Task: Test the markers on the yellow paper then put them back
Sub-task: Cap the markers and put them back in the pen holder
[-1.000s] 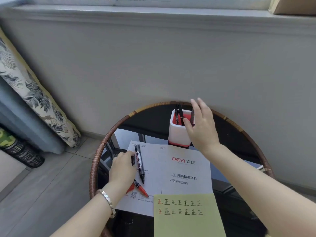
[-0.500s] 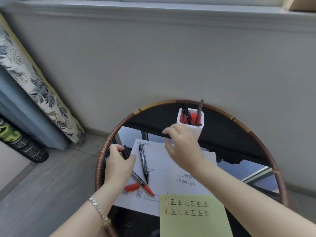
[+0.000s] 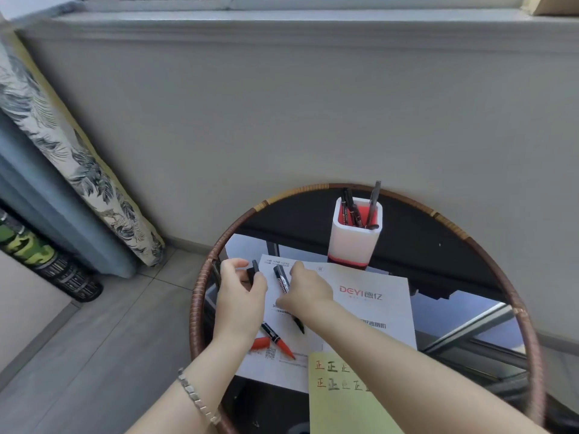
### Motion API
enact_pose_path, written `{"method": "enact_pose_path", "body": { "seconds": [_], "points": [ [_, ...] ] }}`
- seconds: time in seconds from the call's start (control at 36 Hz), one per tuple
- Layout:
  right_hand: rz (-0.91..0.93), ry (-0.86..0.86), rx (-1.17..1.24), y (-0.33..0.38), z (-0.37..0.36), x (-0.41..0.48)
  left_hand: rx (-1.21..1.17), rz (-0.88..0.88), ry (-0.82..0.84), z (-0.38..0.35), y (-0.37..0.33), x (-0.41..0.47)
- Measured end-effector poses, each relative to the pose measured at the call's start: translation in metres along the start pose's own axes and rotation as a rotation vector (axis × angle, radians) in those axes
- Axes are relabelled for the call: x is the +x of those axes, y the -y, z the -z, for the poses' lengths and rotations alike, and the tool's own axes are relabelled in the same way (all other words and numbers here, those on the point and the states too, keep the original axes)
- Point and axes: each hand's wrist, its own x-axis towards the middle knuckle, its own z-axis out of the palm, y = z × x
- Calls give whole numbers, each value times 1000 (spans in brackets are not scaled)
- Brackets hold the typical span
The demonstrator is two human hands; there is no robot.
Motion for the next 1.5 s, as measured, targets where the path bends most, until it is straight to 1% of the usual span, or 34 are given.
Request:
{"method": "enact_pose_path", "body": {
  "seconds": [0.08, 0.14, 0.25, 0.39, 0.53, 0.64, 0.75, 0.97, 1.19, 1.36, 1.42, 1.5],
  "points": [
    [-14, 6, 16, -16, 14, -4, -11, -10, 52, -4, -6, -8],
    [0, -20, 112, -28, 26, -9, 2, -20, 95, -7, -9, -14],
    [61, -140, 357, -51, 60, -34, 23, -63, 143, -14, -13, -23],
    [164, -310, 675, -74, 97, -77, -74, -50, 251, -26, -20, -36],
    [198, -474, 1073, -91, 105, -105, -91, -88, 356, -41, -30, -49],
    [144, -554, 1254, -96, 99, -114, -56, -122, 404, -49, -33, -57],
    [107, -586, 1314, -97, 96, -117, -31, -147, 405, -51, -37, -61],
    [102, -637, 1332, -98, 95, -118, -17, -159, 397, -48, -38, -62],
    [126, -607, 1347, -97, 93, -119, 17, -203, 421, -46, -40, -67],
    [104, -453, 1436, -90, 89, -124, 37, -356, 507, -44, -48, -74],
    [69, -460, 1467, -88, 90, -125, 54, -409, 549, -42, -49, -74],
    [55, -469, 1473, -87, 90, -125, 147, -481, 617, -39, -48, -73]
  ]
}}
